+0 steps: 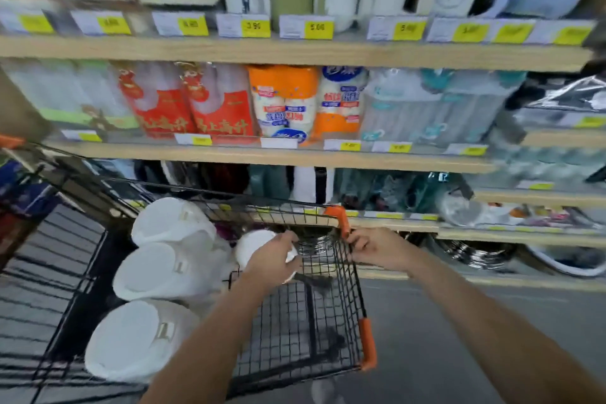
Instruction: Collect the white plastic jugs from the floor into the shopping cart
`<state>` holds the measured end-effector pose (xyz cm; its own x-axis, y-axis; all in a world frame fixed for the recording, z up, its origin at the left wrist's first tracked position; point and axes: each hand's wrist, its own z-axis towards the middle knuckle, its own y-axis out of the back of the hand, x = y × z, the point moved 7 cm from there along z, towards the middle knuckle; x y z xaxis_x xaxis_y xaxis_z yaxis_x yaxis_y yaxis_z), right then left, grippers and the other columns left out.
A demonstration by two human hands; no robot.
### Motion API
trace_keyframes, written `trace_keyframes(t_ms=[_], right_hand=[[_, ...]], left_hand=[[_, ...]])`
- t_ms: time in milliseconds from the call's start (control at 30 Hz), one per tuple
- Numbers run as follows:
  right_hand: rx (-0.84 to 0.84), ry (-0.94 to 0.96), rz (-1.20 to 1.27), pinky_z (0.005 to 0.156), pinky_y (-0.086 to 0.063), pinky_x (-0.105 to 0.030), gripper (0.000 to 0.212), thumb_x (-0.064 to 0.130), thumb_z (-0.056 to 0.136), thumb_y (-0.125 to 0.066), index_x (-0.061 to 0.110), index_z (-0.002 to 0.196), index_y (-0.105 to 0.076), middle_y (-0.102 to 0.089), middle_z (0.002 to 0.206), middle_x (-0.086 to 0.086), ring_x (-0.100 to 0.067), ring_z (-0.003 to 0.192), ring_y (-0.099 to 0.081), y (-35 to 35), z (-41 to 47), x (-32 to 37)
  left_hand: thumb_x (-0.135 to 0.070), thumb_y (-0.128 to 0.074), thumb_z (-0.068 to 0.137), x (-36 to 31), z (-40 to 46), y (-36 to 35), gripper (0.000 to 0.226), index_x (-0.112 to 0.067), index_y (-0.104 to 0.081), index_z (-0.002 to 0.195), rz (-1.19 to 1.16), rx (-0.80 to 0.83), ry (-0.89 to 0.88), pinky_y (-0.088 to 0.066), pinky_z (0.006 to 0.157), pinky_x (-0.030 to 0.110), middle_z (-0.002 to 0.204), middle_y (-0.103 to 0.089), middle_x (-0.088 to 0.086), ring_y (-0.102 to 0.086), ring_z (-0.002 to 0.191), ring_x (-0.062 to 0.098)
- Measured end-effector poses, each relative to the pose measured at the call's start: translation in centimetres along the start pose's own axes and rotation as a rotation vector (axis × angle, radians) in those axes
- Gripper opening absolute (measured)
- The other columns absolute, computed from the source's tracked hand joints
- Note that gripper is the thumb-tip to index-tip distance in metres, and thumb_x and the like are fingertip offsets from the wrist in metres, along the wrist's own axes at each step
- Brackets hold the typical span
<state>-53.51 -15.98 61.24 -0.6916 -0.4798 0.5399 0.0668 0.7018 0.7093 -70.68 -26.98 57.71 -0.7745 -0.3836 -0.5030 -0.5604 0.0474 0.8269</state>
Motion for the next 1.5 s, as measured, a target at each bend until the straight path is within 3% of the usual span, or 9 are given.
trace_keyframes(t_ms=[133,233,400,567,733,900,1100,1333,1500], right_hand=[[-0.09,-0.074,0.046,0.079,-0.045,-0.015,0.031,0.023,0.09,-0.061,0.011,0.119,-0.06,-0.067,0.105,-0.003,-0.017,0.095,-0.063,2.5,-7.4,-4.4],[-0.201,-0.114,0.06,0.063,-0.035,-0.001,0.031,0.023,0.089,-0.063,0.011,0.118,-0.062,-0.066,0.101,-0.001,0.001,0.072,-0.053,4.5,-13.0,-8.7],[-0.316,-0.23,0.153,0.069,-0.04,-0.011,0.028,0.023,0.086,-0.065,0.015,0.113,-0.064,-0.062,0.09,0.003,-0.008,0.081,-0.057,7.2,-21.4,-19.2],[-0.327,-0.309,0.142,0.082,-0.048,-0.025,0.028,0.029,0.086,-0.063,0.02,0.113,-0.062,-0.057,0.092,0.009,-0.014,0.088,-0.059,10.2,-28.4,-31.2],[-0.351,-0.409,0.156,0.076,-0.035,-0.014,0.031,0.027,0.089,-0.06,0.015,0.118,-0.059,-0.063,0.103,0.0,-0.017,0.102,-0.059,14.0,-36.1,-41.5],[-0.403,-0.54,0.262,0.089,-0.041,-0.023,0.035,0.029,0.089,-0.059,0.018,0.122,-0.057,-0.061,0.119,0.0,-0.018,0.108,-0.059,15.4,-42.4,-51.8],[-0.458,-0.692,0.402,0.09,-0.043,-0.026,0.041,0.033,0.088,-0.06,0.023,0.128,-0.052,-0.057,0.125,0.001,-0.015,0.105,-0.058,15.5,-48.5,-64.3],[-0.549,-0.951,0.54,0.08,-0.035,-0.016,0.048,0.033,0.089,-0.059,0.028,0.135,-0.045,-0.053,0.129,0.004,-0.01,0.101,-0.054,18.0,-53.6,-80.6],[-0.611,-1.077,0.628,0.096,-0.042,-0.028,0.052,0.036,0.083,-0.064,0.026,0.132,-0.047,-0.057,0.128,0.0,-0.019,0.11,-0.057,19.7,-57.7,-90.2]], left_hand=[[-0.033,-0.053,0.093,-9.3,0.0,-1.4,0.034,-0.018,-0.046,0.122,0.071,0.044,-0.197,-0.048,0.078,0.031,0.109,-0.059,0.001,-0.059,0.095,0.02],[-0.032,-0.054,0.092,-16.0,0.1,-3.8,0.034,-0.017,-0.046,0.122,0.123,0.109,-0.322,-0.045,0.074,0.031,0.106,-0.059,0.002,-0.057,0.091,0.019],[-0.032,-0.055,0.091,-28.3,1.1,-9.5,0.032,-0.019,-0.047,0.118,0.18,0.153,-0.462,-0.043,0.074,0.033,0.104,-0.06,-0.001,-0.058,0.093,0.02],[-0.029,-0.056,0.09,-41.8,2.9,-17.4,0.029,-0.02,-0.049,0.116,0.143,0.184,-0.535,-0.043,0.077,0.029,0.101,-0.056,-0.004,-0.056,0.093,0.017],[-0.033,-0.056,0.089,-53.7,4.2,-24.7,0.032,-0.023,-0.048,0.119,0.169,0.234,-0.606,-0.049,0.082,0.036,0.103,-0.058,-0.005,-0.057,0.095,0.017],[-0.03,-0.057,0.091,-63.9,5.6,-31.4,0.034,-0.02,-0.048,0.122,0.172,0.349,-0.683,-0.048,0.084,0.036,0.104,-0.059,-0.001,-0.058,0.094,0.018],[-0.033,-0.054,0.092,-74.1,9.2,-39.7,0.033,-0.022,-0.048,0.123,0.231,0.453,-0.756,-0.043,0.082,0.028,0.098,-0.052,-0.009,-0.055,0.09,0.011],[-0.035,-0.054,0.092,-86.6,17.7,-49.5,0.037,-0.023,-0.045,0.126,0.263,0.61,-0.809,-0.048,0.086,0.033,0.104,-0.055,-0.005,-0.057,0.093,0.014],[-0.035,-0.056,0.091,-97.3,22.0,-55.8,0.044,-0.021,-0.045,0.13,0.304,0.693,-0.885,-0.047,0.091,0.035,0.106,-0.051,-0.008,-0.054,0.099,0.013]])
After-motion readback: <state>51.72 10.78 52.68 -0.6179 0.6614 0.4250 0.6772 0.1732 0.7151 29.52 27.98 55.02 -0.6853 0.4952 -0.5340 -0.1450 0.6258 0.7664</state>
